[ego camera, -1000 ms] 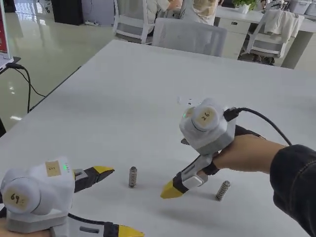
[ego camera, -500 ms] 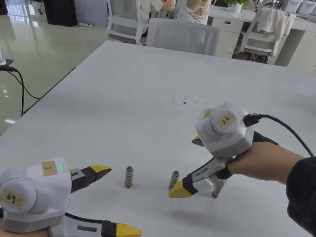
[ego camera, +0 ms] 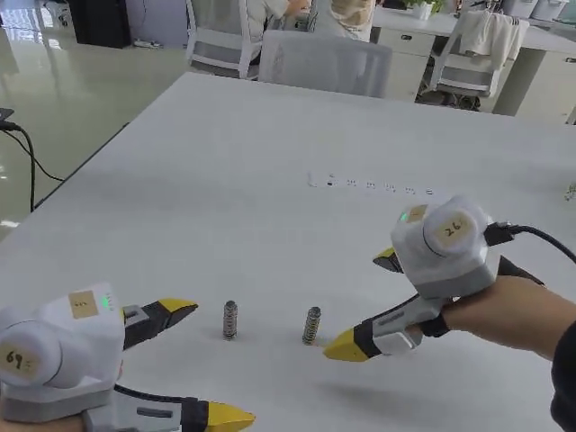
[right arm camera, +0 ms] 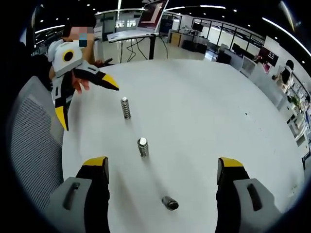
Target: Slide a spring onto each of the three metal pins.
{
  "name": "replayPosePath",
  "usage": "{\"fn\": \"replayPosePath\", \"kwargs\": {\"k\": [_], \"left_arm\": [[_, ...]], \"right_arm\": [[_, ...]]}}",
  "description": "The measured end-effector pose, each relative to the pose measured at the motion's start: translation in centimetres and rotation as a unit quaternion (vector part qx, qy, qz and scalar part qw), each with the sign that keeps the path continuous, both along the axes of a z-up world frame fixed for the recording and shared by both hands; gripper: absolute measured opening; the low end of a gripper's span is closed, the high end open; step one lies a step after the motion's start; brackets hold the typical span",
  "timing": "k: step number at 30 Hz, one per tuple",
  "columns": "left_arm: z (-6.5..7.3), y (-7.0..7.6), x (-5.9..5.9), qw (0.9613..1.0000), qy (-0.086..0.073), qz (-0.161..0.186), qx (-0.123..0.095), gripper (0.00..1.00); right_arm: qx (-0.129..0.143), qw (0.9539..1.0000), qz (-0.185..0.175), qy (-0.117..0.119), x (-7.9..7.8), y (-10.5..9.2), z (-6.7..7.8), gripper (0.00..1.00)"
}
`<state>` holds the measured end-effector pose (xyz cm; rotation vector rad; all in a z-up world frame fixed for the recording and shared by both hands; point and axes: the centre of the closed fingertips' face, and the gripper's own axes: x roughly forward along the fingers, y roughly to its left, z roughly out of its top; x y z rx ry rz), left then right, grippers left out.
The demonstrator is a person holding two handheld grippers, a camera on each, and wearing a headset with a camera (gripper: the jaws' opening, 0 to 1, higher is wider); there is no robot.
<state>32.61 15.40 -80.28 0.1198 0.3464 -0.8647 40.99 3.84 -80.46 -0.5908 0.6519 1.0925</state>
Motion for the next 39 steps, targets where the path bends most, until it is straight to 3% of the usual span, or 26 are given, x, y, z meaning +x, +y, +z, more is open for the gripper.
{"fn": "replayPosePath", "kwargs": {"k": [11, 29, 39], "left_arm": [[0.1, 0.0, 0.0, 1.0000, 0.000, 0.001, -0.001, 0.85], [0.2, -0.1, -0.1, 1.0000, -0.001, 0.001, -0.004, 0.86], [0.1, -0.1, -0.4, 1.0000, 0.002, 0.002, -0.006, 0.86]], "right_arm": [[0.015, 0.9996, -0.025, -0.001, -0.9, -2.0, -0.3, 0.92], [0.038, 0.9983, -0.044, -0.007, -3.1, -3.4, -0.5, 0.92], [0.050, 0.9969, -0.060, 0.001, -4.7, -4.3, -1.3, 0.92]]}}
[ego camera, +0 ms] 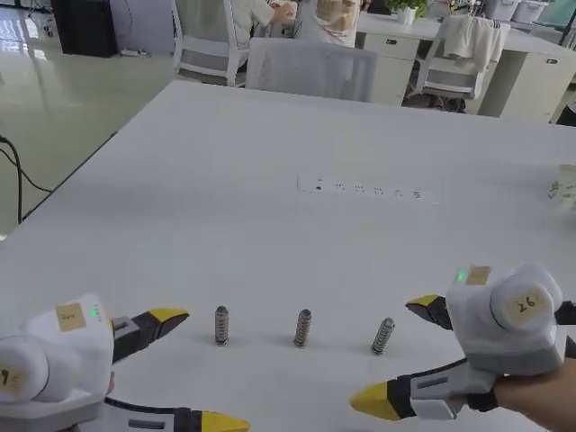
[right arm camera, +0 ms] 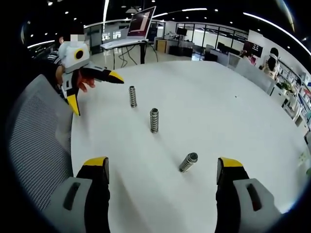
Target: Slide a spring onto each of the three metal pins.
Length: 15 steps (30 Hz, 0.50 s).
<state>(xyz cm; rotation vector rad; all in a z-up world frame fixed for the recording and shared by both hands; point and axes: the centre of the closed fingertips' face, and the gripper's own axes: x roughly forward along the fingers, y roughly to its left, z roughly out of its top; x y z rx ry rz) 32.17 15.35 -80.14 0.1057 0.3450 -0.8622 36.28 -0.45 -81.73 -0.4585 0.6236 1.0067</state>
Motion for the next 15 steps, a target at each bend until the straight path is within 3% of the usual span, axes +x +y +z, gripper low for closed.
{"fn": "replayPosePath", "kwargs": {"k": [6, 15], "left_arm": [[0.0, 0.0, -0.1, 1.0000, 0.001, 0.001, -0.001, 0.86], [0.0, 0.2, -0.5, 0.9999, 0.004, 0.008, -0.008, 0.87]], "right_arm": [[0.005, 1.0000, -0.006, 0.000, -0.6, -0.3, 0.0, 0.92], [0.034, 0.9994, -0.009, -0.004, -1.2, -0.7, 0.5, 0.91]]}}
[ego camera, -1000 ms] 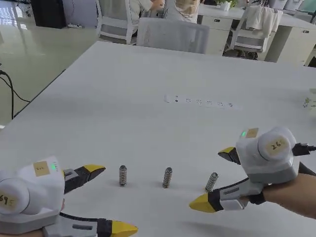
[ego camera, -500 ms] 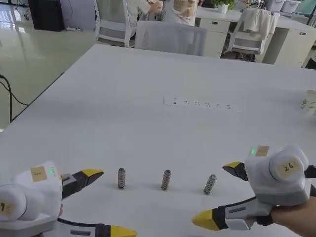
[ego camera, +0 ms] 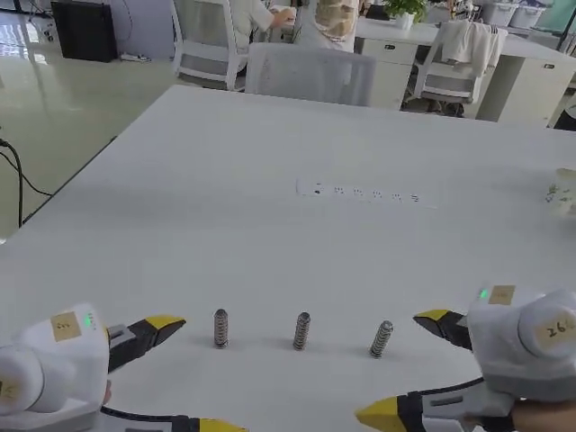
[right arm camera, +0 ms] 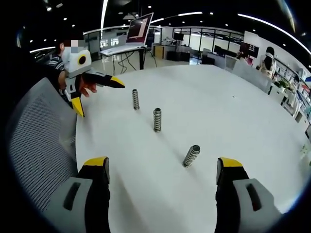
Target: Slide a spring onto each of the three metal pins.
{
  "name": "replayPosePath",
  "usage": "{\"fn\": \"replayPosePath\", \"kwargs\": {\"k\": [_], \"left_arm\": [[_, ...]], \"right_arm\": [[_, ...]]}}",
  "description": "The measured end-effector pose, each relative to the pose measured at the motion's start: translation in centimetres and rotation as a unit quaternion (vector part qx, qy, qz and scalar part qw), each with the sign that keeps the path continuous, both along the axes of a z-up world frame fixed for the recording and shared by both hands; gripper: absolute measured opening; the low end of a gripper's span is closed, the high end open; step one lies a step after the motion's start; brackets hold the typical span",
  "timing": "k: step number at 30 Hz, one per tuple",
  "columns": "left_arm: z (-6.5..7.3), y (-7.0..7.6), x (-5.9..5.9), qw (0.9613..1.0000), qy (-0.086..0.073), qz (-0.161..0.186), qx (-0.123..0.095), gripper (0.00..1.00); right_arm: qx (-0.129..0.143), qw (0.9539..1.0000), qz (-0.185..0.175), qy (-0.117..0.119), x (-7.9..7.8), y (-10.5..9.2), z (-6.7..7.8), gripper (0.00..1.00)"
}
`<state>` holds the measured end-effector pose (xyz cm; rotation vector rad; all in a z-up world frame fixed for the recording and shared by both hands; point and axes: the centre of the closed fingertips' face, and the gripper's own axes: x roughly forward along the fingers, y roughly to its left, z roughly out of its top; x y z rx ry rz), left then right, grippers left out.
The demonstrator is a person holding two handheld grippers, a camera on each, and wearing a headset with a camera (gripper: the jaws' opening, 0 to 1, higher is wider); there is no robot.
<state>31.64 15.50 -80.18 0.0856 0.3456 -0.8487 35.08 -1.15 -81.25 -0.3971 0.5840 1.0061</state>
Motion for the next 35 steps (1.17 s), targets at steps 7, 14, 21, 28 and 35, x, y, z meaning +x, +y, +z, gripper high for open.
{"fn": "replayPosePath", "kwargs": {"k": [7, 14, 21, 28, 35], "left_arm": [[0.05, 0.08, -0.15, 1.0000, 0.001, 0.006, -0.007, 0.87], [-0.24, 0.47, -0.25, 0.9998, 0.006, 0.013, -0.014, 0.88], [-0.25, 0.71, -0.16, 0.9995, 0.007, 0.022, -0.023, 0.88], [-0.31, 0.60, -0.21, 0.9993, 0.010, 0.025, -0.027, 0.88], [-0.17, 0.59, -0.23, 0.9991, 0.009, 0.029, -0.030, 0.88]], "right_arm": [[0.024, 0.9996, 0.012, -0.010, -0.47, 0.07, 0.41, 0.90], [0.036, 0.9993, 0.009, -0.008, -0.29, -0.14, 0.29, 0.90], [0.046, 0.9989, 0.004, -0.011, -0.06, -0.40, 0.19, 0.90], [0.065, 0.9978, -0.005, -0.011, 0.20, -0.56, 0.48, 0.91], [0.074, 0.9971, -0.008, -0.011, 0.23, -0.49, 0.64, 0.91]]}}
